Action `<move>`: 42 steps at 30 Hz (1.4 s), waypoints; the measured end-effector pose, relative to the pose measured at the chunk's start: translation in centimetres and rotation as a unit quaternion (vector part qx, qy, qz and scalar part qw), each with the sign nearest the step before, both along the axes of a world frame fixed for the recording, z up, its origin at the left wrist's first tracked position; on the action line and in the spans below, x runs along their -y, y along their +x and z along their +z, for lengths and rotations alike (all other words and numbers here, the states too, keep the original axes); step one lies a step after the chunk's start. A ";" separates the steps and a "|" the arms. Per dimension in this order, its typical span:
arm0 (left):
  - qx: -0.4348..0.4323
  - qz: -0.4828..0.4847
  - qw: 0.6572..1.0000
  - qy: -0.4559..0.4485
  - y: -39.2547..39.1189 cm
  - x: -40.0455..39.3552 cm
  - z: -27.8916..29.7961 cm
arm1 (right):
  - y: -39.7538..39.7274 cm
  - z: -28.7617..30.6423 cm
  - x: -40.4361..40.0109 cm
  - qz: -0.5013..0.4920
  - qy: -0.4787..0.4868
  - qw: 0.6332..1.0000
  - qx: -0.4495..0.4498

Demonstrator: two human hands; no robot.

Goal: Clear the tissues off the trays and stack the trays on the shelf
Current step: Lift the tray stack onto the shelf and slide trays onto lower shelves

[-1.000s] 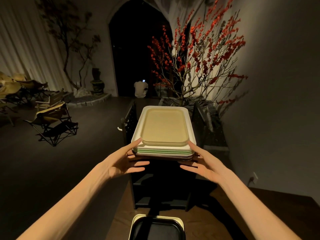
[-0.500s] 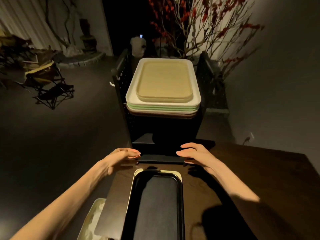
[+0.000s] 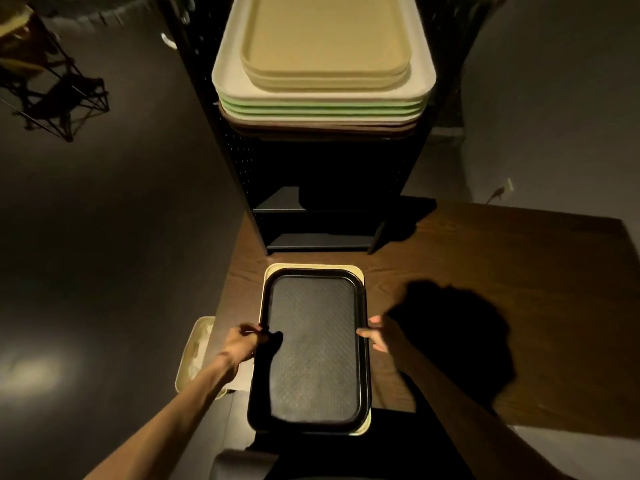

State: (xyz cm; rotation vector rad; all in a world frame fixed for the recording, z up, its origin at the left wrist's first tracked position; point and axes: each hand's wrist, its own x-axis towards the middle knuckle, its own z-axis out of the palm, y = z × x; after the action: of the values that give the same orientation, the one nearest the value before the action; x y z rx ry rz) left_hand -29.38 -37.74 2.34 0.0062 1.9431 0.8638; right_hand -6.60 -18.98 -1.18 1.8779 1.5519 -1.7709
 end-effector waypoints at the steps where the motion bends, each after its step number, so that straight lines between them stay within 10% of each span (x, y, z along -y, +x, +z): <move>1: -0.005 0.003 1.000 -0.005 0.3 0.5 -0.6 | 0.2 -0.6 0.7 -0.005 0.007 1.000 0.009; 7: -0.007 -0.004 1.000 -0.008 0.8 3.0 -3.7 | 1.6 -9.2 2.5 -0.003 0.018 1.000 0.012; 42: 0.183 0.073 0.980 0.021 -1.2 4.5 -3.0 | -1.7 0.4 4.3 -0.131 0.059 0.971 -0.193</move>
State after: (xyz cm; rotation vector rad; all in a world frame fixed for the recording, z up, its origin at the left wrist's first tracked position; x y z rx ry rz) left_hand -30.58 -42.20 -0.64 -0.2575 1.5949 0.9305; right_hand -8.29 -23.27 -0.74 1.9564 1.6161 -2.3263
